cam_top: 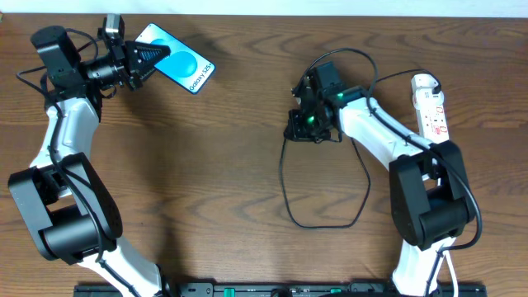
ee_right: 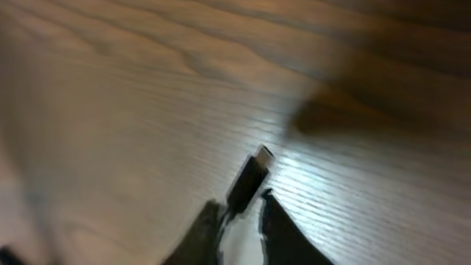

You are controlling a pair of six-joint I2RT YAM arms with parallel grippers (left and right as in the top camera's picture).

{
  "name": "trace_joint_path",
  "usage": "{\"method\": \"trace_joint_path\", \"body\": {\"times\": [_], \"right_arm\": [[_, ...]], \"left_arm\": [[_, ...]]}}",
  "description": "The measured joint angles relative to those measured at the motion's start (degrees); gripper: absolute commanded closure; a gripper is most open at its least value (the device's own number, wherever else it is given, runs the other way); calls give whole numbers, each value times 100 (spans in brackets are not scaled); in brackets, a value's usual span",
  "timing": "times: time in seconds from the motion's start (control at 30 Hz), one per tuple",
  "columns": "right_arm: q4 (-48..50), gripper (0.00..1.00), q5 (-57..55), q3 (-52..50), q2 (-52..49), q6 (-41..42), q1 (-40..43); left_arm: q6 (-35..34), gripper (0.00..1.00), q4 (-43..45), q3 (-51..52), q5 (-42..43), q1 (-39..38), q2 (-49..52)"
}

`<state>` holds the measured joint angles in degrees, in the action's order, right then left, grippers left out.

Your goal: Plug charger to phone and switch on socket

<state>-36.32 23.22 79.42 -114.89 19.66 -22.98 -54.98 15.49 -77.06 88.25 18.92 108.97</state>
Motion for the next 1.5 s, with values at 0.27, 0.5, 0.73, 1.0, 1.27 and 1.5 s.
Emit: {"method": "trace_joint_path", "body": {"times": [0.27, 0.5, 0.73, 1.0, 1.27, 1.5], "right_arm": [[0, 52, -879, 0, 0, 509, -310], [24, 53, -962, 0, 0, 1034, -319], [-42, 71, -723, 4, -63, 1408, -367], [-31, 83, -378, 15, -424, 1687, -437], [142, 91, -280, 28, -496, 1766, -437], [76, 74, -151, 94, -527, 1491, -411]], "left_arm": [[0, 93, 0, 0, 0, 0, 0], [0, 92, 0, 0, 0, 0, 0], [0, 93, 0, 0, 0, 0, 0], [0, 93, 0, 0, 0, -13, 0], [140, 93, -2, 0, 0, -243, 0], [151, 93, 0, 0, 0, -385, 0]]}}
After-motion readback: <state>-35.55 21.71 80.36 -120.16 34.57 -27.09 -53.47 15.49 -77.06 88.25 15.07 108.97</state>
